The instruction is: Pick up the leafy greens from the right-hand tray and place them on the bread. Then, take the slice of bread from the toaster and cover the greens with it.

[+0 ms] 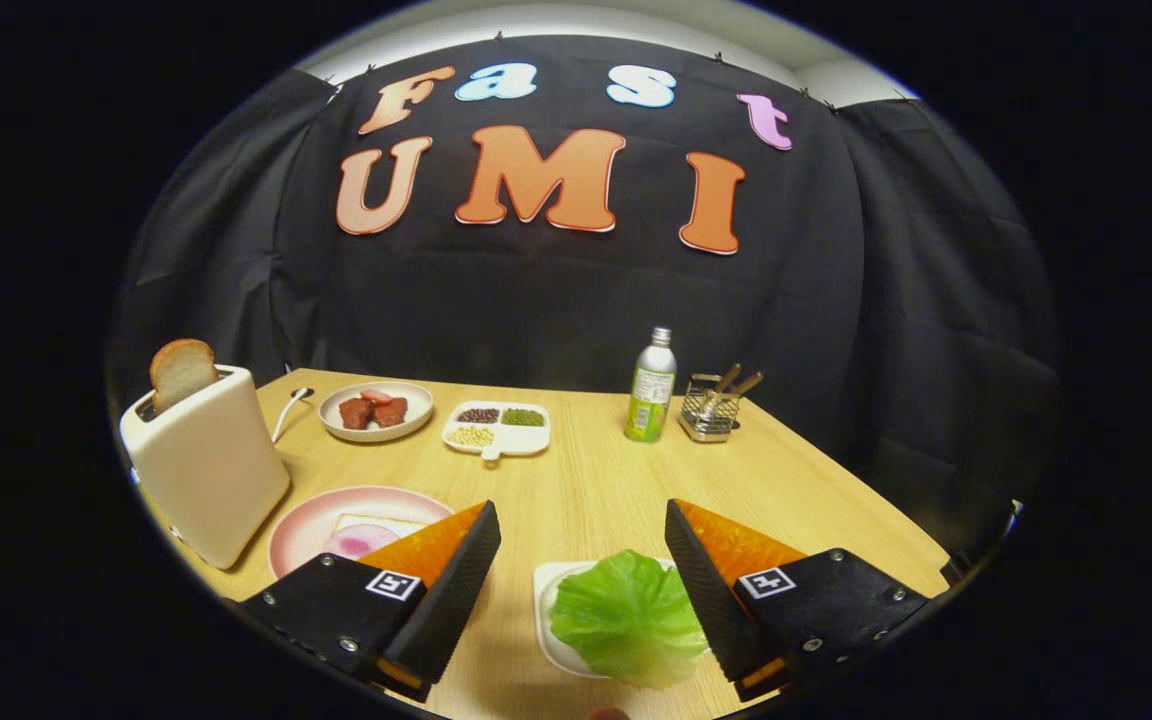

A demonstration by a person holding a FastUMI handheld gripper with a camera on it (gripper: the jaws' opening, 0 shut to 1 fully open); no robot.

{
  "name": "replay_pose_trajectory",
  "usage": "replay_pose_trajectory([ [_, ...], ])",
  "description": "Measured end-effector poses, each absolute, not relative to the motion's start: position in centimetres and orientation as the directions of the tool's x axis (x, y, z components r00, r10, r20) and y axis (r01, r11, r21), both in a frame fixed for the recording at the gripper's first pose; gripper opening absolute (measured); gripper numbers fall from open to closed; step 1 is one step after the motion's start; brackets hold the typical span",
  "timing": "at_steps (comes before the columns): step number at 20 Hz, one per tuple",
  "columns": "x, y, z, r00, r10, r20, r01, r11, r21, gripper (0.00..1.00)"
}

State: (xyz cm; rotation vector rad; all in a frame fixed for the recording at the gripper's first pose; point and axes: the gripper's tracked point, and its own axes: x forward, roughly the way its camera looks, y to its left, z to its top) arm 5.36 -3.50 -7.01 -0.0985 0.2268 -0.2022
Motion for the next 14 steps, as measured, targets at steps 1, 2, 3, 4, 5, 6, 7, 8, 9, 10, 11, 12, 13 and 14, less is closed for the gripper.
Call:
replay_pose_trajectory([
  [1, 5.4, -4.2, -7.6, 0.948, -0.222, -0.228, 0.199, 0.973, -0.118, 0.99],
  [2, 5.4, -4.5, -8.2, 0.944, -0.223, -0.243, 0.201, 0.973, -0.110, 0.99],
  [3, 5.2, -5.0, -8.8, 0.940, -0.226, -0.257, 0.205, 0.973, -0.105, 0.99],
  [4, 5.2, -5.4, -9.3, 0.935, -0.232, -0.269, 0.211, 0.972, -0.105, 0.99],
  [5, 5.1, -5.8, -10.0, 0.929, -0.236, -0.286, 0.213, 0.971, -0.108, 0.99],
  [6, 5.0, -6.1, -10.7, 0.922, -0.237, -0.305, 0.214, 0.971, -0.109, 0.99],
  [7, 4.9, -6.3, -11.4, 0.916, -0.237, -0.324, 0.214, 0.971, -0.106, 1.00],
  [8, 4.9, -6.4, -12.0, 0.910, -0.236, -0.342, 0.213, 0.972, -0.104, 0.99],
  [9, 5.0, -6.6, -12.8, 0.903, -0.232, -0.361, 0.209, 0.972, -0.104, 0.99],
  [10, 5.1, -6.6, -13.4, 0.897, -0.227, -0.378, 0.202, 0.974, -0.104, 0.99],
  [11, 5.2, -6.5, -14.0, 0.894, -0.218, -0.392, 0.192, 0.976, -0.103, 1.00],
  [12, 5.2, -6.5, -14.5, 0.888, -0.213, -0.407, 0.188, 0.977, -0.102, 1.00],
  [13, 5.3, -6.5, -14.9, 0.884, -0.209, -0.419, 0.185, 0.978, -0.099, 1.00],
  [14, 5.4, -6.5, -15.5, 0.880, -0.206, -0.429, 0.182, 0.978, -0.096, 0.99],
])
